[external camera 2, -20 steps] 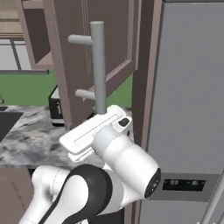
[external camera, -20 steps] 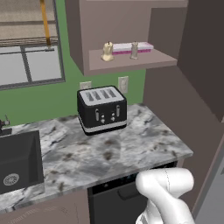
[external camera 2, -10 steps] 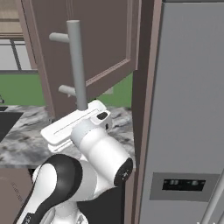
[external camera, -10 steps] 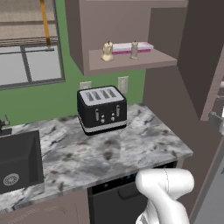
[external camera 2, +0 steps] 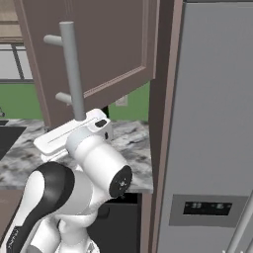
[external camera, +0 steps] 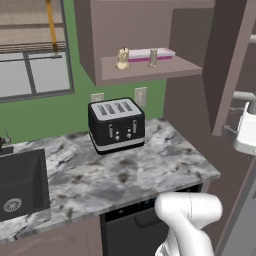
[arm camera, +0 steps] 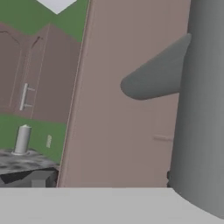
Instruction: Pick the candle and candle from the dining table and place them in the open cabinet. Close the cabinet after placing the objects.
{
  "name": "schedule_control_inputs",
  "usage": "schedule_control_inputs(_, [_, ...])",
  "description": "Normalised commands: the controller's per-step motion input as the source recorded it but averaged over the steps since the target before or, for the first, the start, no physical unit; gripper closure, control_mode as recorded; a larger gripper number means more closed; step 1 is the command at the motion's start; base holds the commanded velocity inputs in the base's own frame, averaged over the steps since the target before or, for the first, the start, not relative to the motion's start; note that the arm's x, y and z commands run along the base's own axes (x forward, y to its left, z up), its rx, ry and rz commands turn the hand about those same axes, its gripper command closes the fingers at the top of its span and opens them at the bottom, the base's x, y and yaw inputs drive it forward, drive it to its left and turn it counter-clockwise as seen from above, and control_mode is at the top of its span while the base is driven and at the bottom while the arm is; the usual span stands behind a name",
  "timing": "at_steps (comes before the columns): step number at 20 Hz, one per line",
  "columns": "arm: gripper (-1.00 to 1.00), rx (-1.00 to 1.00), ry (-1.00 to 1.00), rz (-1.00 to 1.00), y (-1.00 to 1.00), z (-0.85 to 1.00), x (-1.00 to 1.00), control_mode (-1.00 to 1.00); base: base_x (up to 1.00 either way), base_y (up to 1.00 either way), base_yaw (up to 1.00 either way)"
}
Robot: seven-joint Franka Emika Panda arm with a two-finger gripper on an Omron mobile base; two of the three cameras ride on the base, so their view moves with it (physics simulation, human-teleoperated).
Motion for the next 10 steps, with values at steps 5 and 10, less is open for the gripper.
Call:
schedule_control_inputs(5, [-1.00,0.00,0.01,-0.04,0.30,0.00,0.50,-1.00,0.00,0.00,0.00])
schedule_control_inputs(10, [-1.00,0.00,0.01,-0.03,0.28,0.00,0.59,-1.00,0.00,0.00,0.00])
